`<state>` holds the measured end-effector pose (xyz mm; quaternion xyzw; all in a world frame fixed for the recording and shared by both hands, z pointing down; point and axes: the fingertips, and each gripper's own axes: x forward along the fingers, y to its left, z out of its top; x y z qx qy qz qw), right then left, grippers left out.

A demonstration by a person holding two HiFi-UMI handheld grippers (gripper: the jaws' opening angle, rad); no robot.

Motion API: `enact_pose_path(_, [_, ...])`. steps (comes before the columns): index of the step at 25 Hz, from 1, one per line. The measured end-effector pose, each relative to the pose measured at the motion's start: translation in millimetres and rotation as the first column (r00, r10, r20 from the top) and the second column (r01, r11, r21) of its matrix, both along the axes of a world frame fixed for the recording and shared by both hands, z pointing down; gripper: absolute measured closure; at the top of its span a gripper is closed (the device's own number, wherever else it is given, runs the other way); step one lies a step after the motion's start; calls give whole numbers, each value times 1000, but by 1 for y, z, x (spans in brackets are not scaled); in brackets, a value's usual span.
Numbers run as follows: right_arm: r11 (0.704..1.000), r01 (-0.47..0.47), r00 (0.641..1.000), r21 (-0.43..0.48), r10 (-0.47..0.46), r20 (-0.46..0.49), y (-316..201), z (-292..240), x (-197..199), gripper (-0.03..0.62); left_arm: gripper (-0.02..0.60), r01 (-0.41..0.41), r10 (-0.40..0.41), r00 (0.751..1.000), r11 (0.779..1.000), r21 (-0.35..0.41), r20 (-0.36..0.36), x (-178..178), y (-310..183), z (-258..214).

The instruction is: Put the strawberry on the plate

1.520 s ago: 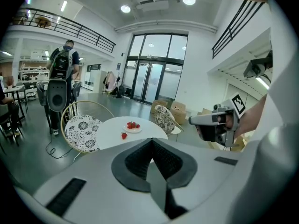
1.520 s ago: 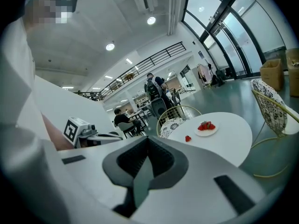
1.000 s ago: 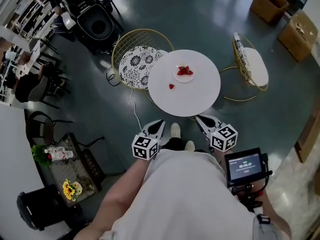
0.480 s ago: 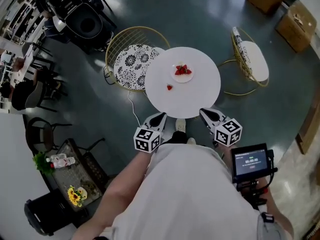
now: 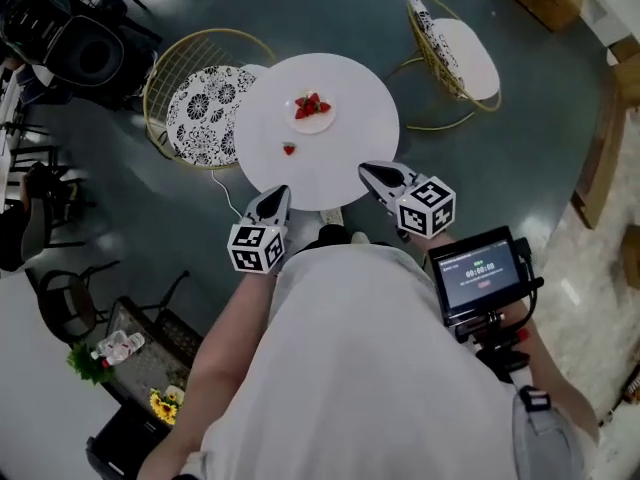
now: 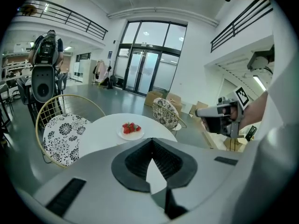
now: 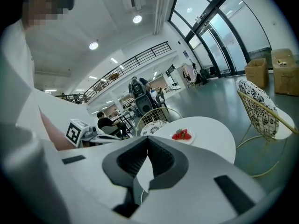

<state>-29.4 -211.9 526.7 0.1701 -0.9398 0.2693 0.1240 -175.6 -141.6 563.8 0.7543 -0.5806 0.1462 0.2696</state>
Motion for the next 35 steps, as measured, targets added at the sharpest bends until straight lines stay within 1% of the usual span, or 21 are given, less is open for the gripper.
enact_pose_path(6, [999, -29, 1000, -36, 28, -11, -44, 21, -7, 588, 575, -25, 25, 1000, 998, -51, 10, -8, -41, 29])
enact_pose_path(14, [997, -35, 999, -71, 35, -12, -65, 38, -22, 588, 575, -43, 46, 999, 994, -104, 25, -21, -61, 51])
enact_pose_path(18, [996, -38, 999, -85, 36, -21, -71, 54, -36, 588, 575, -48, 51, 998, 990, -129, 22, -32, -65, 70])
enact_pose_path(23, [994, -39, 999, -98, 35, -41, -80, 58, -34, 586, 575, -62, 65, 998, 985, -159, 10, -29, -77, 84])
enact_pose_path(28, [993, -54, 997, -101, 49, -52, -71, 79, -42, 588, 575, -79, 85, 996, 979, -190, 23, -42, -78, 120])
enact_pose_path(35, [990, -93, 994, -108, 86, -73, -75, 80, -41, 588, 574, -54, 67, 997, 968, -246, 42, -56, -87, 143])
